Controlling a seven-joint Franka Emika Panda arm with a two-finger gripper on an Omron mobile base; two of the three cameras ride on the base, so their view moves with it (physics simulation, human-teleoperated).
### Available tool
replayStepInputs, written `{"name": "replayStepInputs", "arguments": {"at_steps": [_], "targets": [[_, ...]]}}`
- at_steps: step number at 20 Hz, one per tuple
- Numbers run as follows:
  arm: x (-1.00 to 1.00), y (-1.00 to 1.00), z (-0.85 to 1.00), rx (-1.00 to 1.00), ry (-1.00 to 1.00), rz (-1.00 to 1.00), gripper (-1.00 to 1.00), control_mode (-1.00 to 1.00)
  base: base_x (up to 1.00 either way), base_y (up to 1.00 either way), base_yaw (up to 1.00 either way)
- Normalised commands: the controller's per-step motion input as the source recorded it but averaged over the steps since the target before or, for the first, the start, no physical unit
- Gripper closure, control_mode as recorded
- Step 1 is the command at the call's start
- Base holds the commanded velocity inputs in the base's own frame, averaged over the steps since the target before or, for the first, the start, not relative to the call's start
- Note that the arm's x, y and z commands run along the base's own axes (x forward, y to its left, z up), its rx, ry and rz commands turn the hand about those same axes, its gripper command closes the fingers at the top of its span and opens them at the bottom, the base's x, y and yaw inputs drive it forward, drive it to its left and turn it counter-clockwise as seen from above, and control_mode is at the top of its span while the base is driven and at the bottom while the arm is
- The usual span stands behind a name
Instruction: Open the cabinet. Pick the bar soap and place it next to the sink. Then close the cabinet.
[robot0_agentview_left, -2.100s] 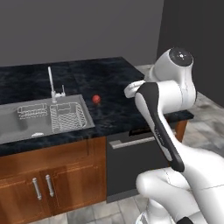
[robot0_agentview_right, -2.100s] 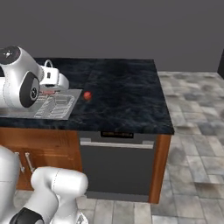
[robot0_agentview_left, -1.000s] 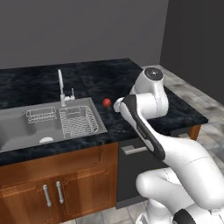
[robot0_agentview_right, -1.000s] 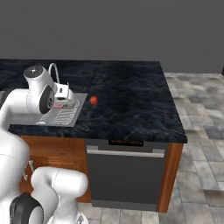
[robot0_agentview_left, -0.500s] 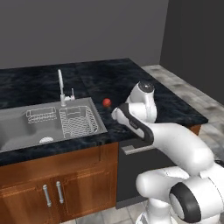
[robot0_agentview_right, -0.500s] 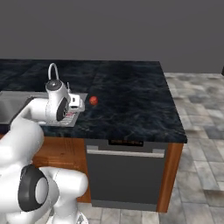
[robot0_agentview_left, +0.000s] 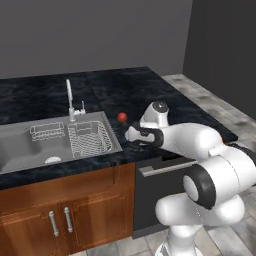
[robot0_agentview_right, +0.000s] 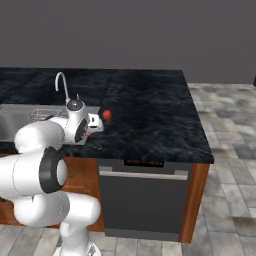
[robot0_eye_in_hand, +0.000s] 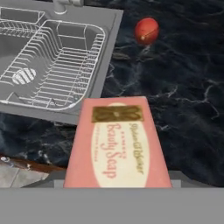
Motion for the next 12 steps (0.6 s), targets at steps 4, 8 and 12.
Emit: {"name": "replayStepInputs", "arguments": {"at_steps": [4, 8, 12], "targets": [[0.62, 0.06, -0.27, -0.01, 0.21, 0.00, 1.00, -1.00, 0.00, 0.00, 0.00], [0.54, 0.13, -0.03, 0.00, 0.26, 0.00, 1.00, -1.00, 0.00, 0.00, 0.00], [0.44, 0.06, -0.49, -0.01, 0.16, 0.00, 1.00, -1.00, 0.00, 0.00, 0.00]]}}
